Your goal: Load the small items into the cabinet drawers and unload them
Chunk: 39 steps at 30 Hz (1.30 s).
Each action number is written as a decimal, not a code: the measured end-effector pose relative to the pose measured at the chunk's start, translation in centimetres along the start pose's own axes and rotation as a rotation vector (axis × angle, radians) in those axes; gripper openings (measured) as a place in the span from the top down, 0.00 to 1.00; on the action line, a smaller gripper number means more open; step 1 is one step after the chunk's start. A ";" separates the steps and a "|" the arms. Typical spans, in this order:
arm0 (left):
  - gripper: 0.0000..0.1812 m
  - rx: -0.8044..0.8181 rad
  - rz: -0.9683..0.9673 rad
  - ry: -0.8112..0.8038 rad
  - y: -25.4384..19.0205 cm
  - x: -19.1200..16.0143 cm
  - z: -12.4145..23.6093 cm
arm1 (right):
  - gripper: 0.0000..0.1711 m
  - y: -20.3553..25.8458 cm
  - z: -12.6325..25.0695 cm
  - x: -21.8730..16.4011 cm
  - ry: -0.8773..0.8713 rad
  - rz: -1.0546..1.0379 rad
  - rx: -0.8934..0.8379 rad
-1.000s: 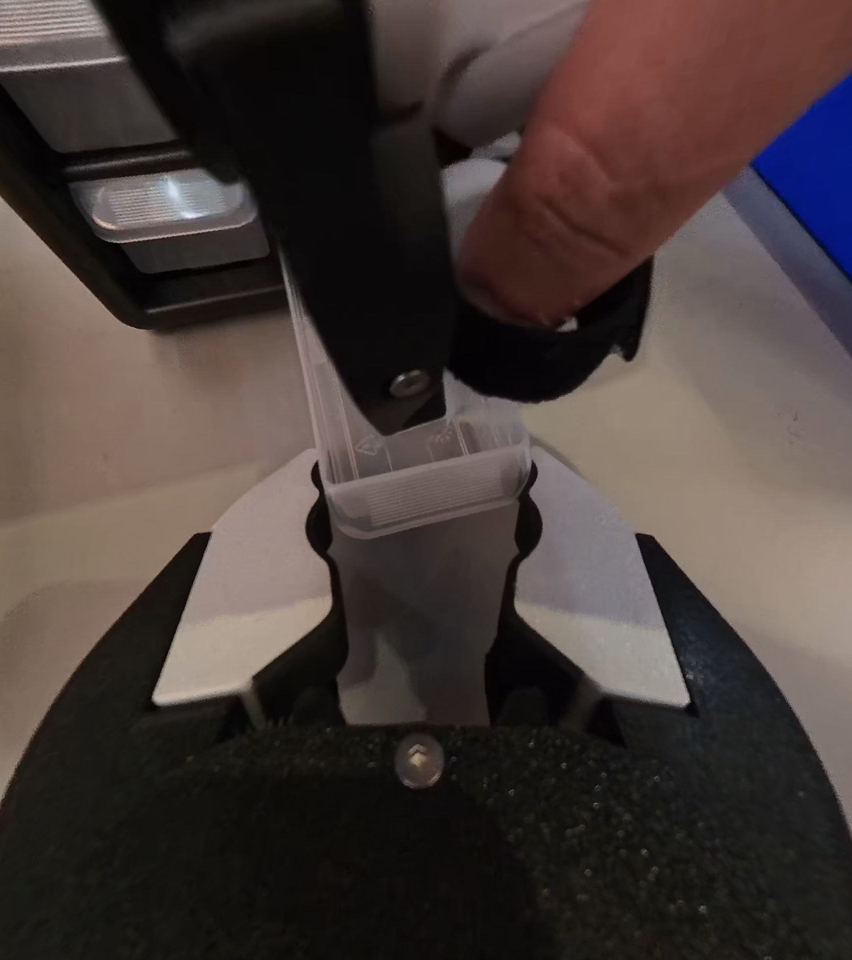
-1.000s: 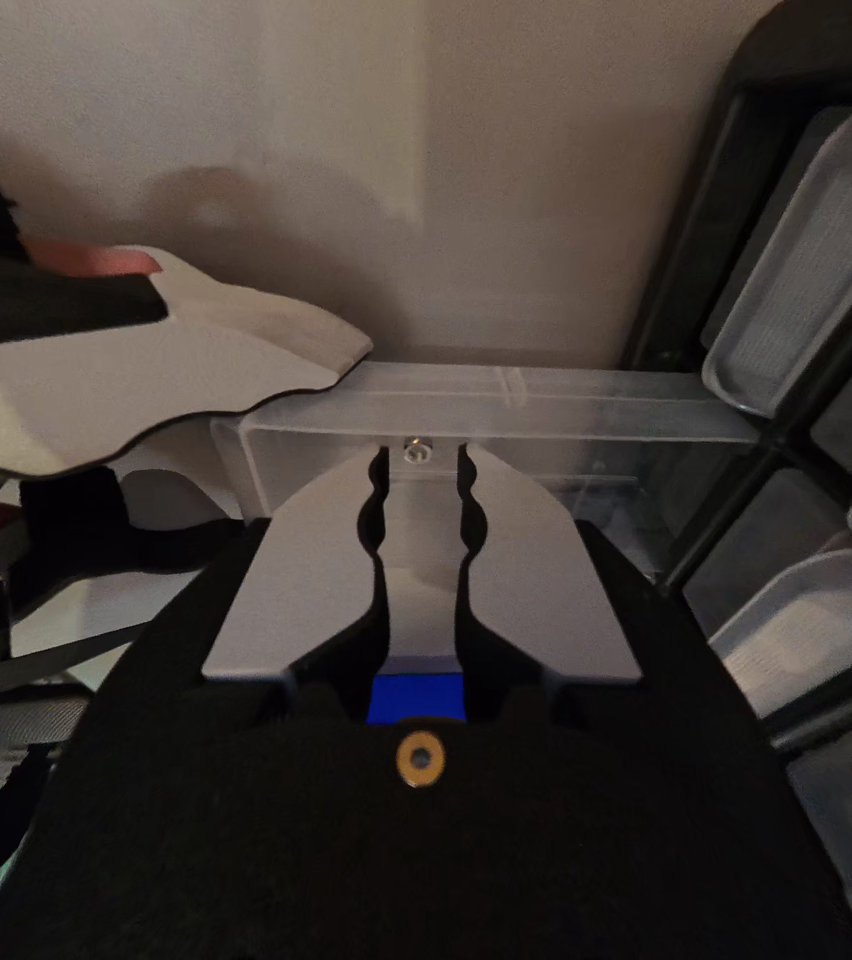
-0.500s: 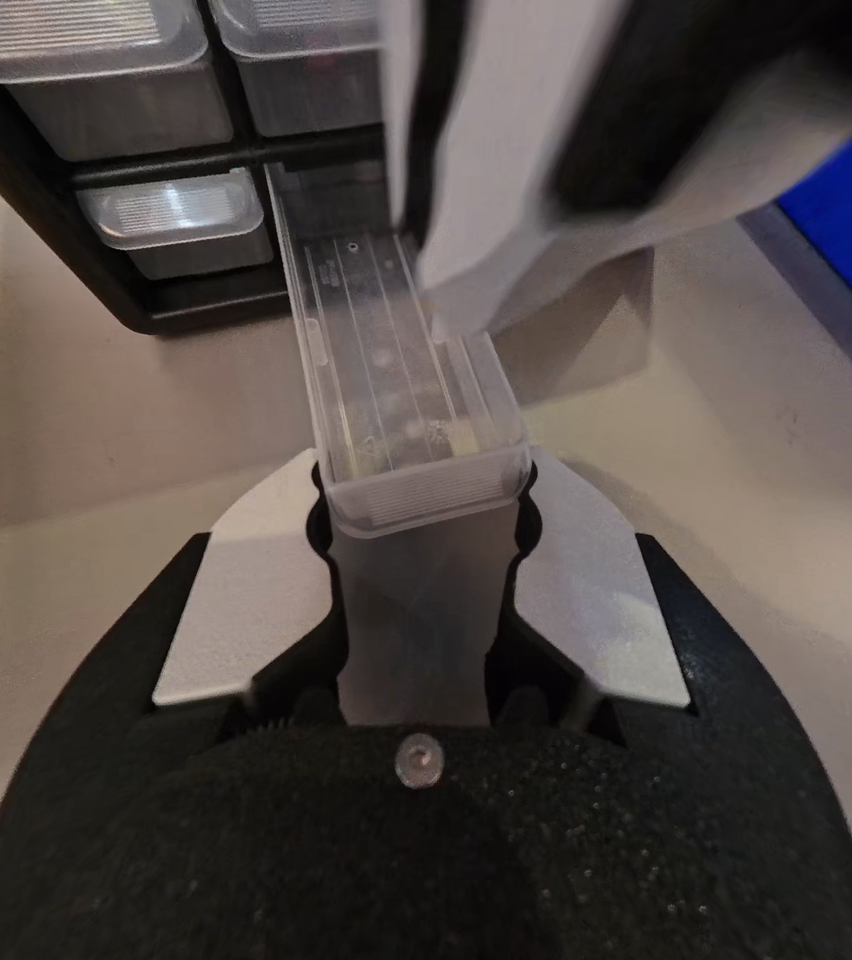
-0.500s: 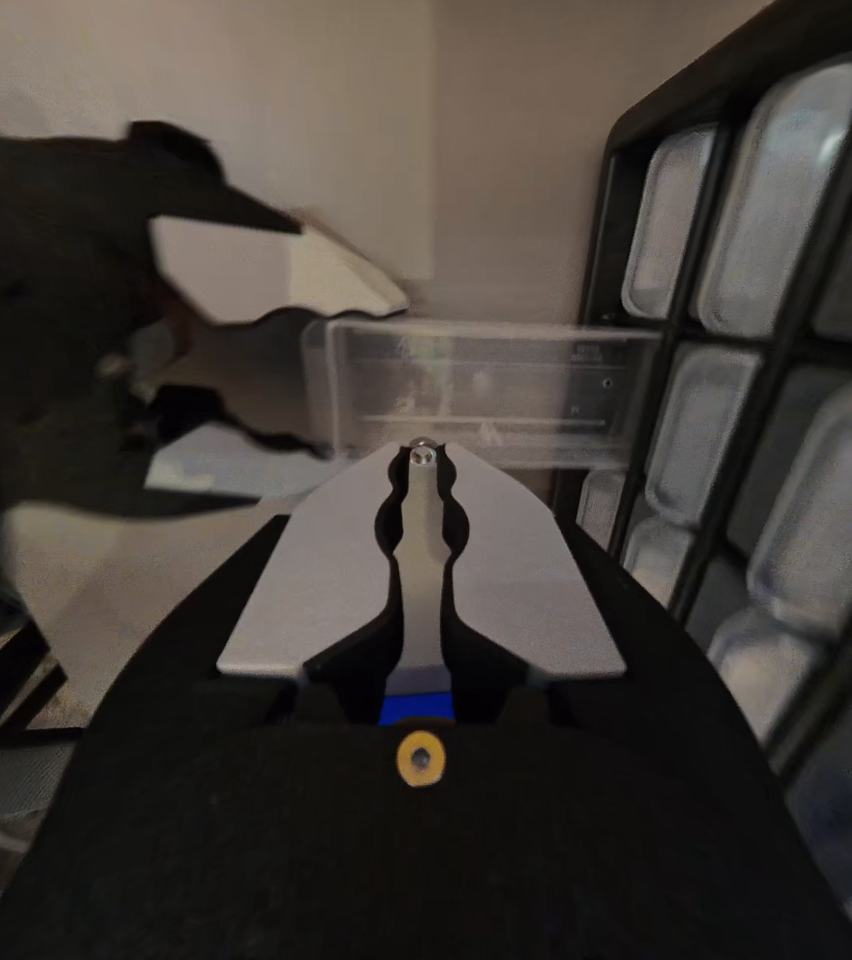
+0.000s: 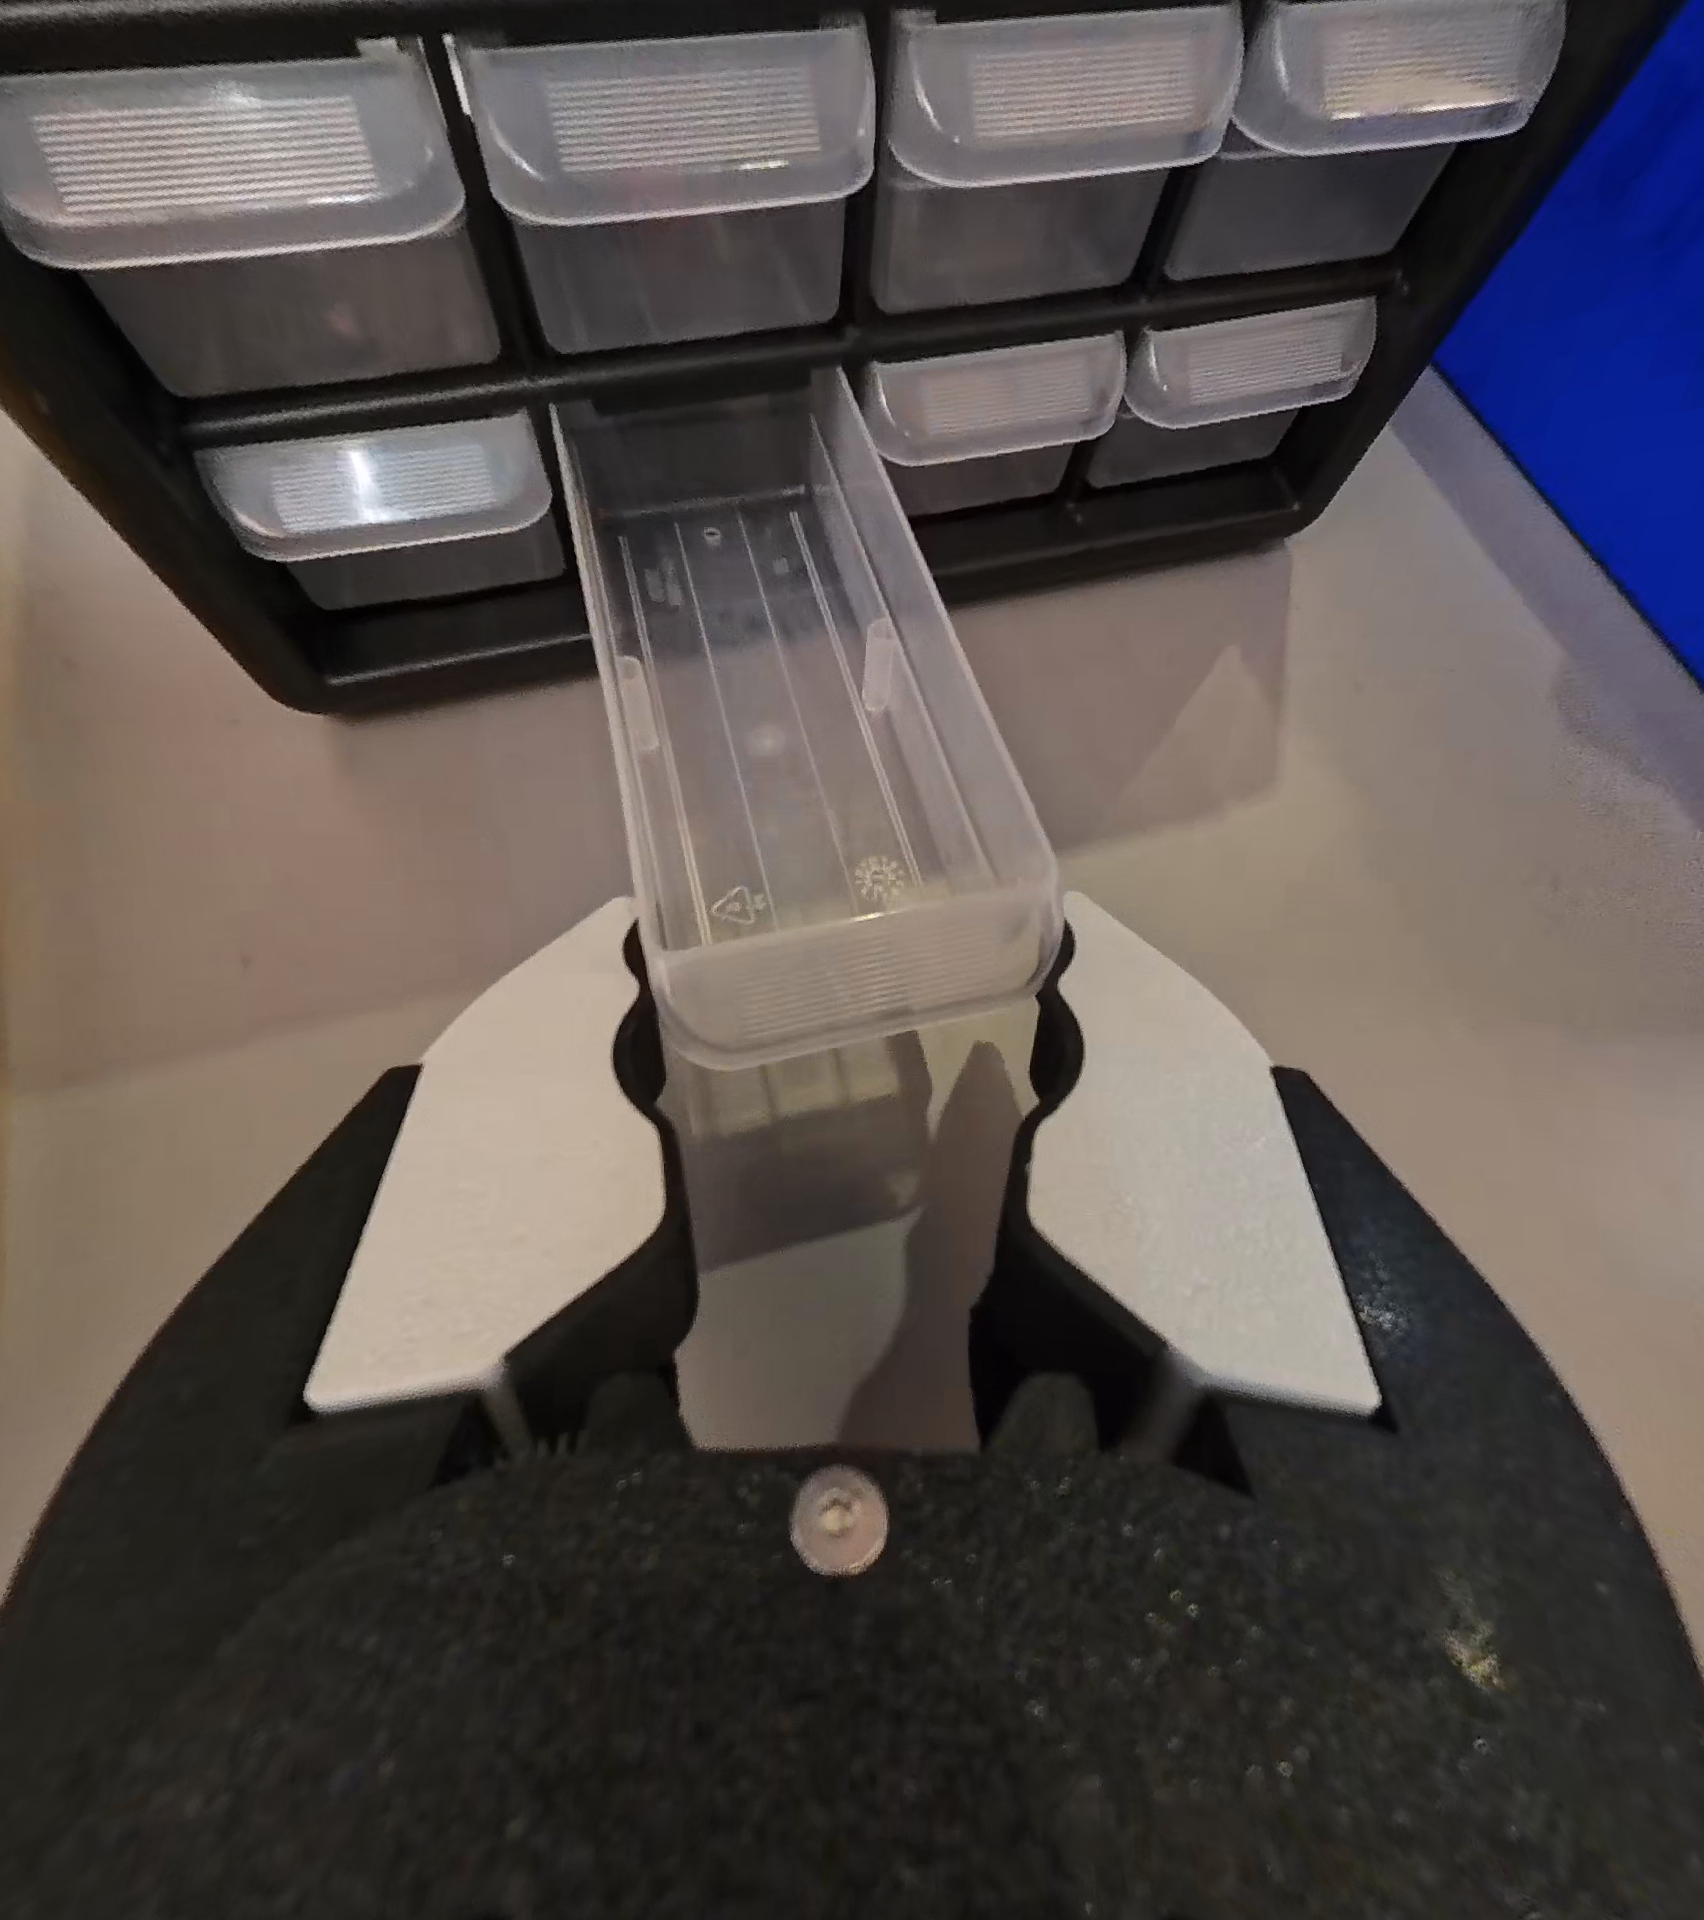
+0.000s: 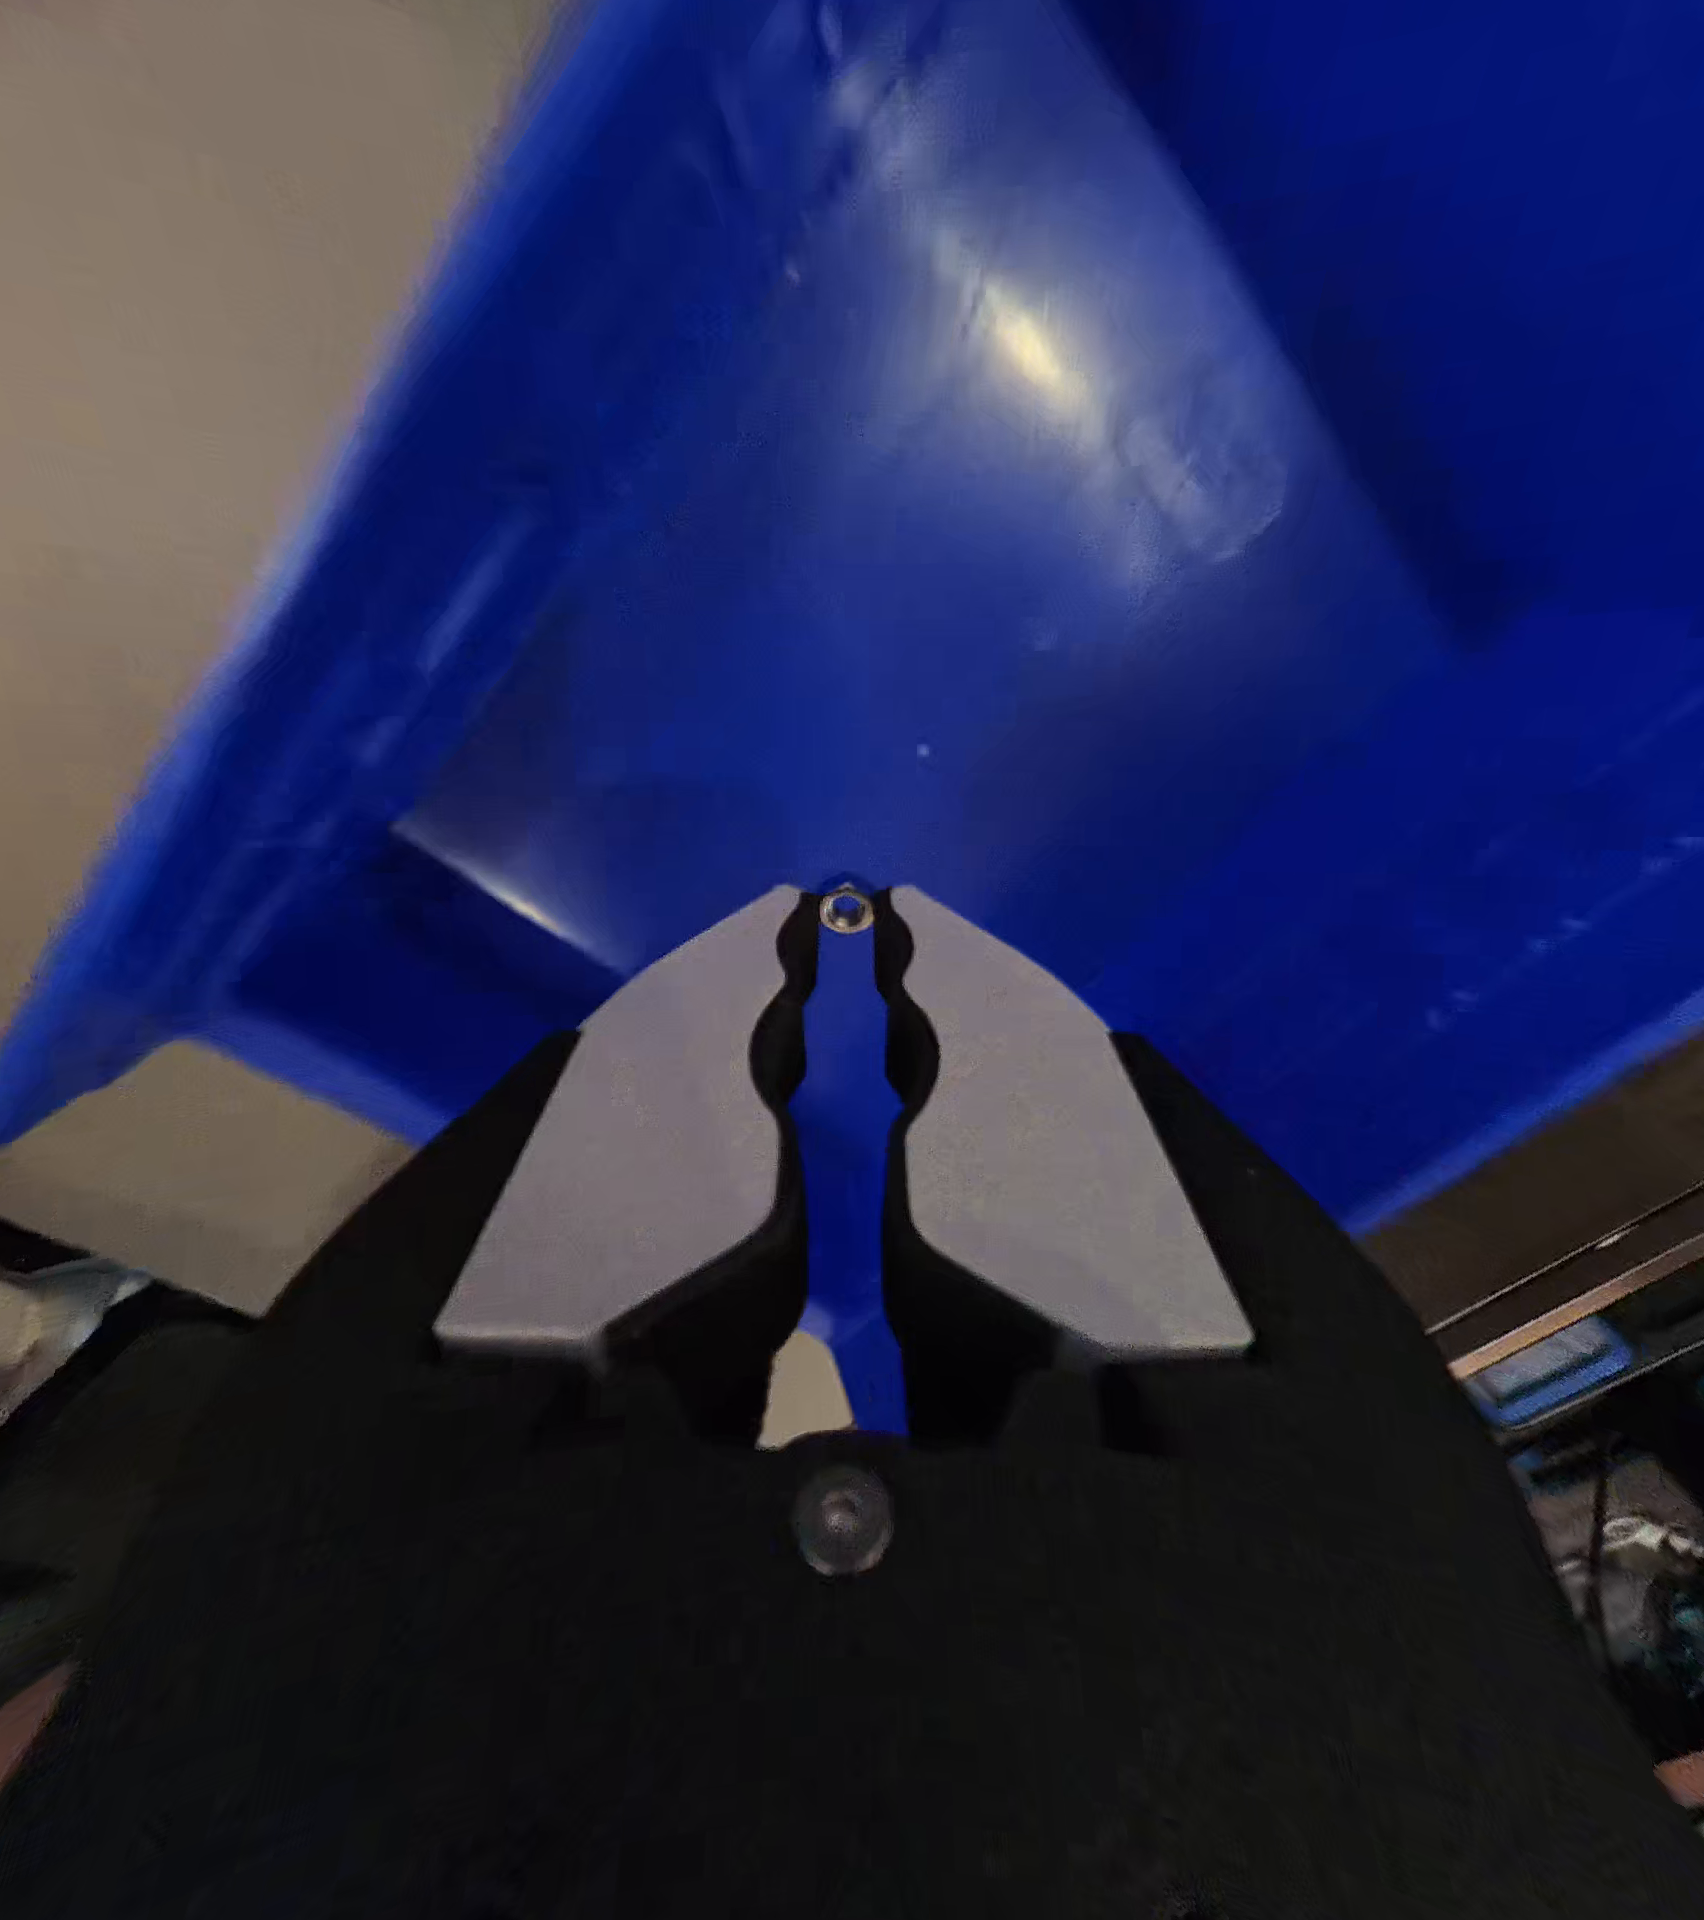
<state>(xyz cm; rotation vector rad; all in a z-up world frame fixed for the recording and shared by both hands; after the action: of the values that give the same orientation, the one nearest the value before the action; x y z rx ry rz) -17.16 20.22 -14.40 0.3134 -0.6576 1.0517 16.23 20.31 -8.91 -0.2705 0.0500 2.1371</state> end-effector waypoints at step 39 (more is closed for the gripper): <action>0.82 0.042 0.076 -0.047 0.3 3.0 -1.5 | 0.94 23.3 3.2 -5.5 -1.378 -0.083 0.001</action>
<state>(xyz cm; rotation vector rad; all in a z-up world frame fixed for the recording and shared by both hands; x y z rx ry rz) -15.92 23.25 -13.67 0.3524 -0.6950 1.1346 -0.81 3.44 -6.27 1.1804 -0.7274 1.8261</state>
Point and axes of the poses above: each gripper's, where its closed fingertips meet, z back along the fingers, x out of its top, y = z × x across the jaws, the point moved 3 cm from there along z, back along the fingers, and after that the axes turned 14 degrees about y, right-handed, at the moved point
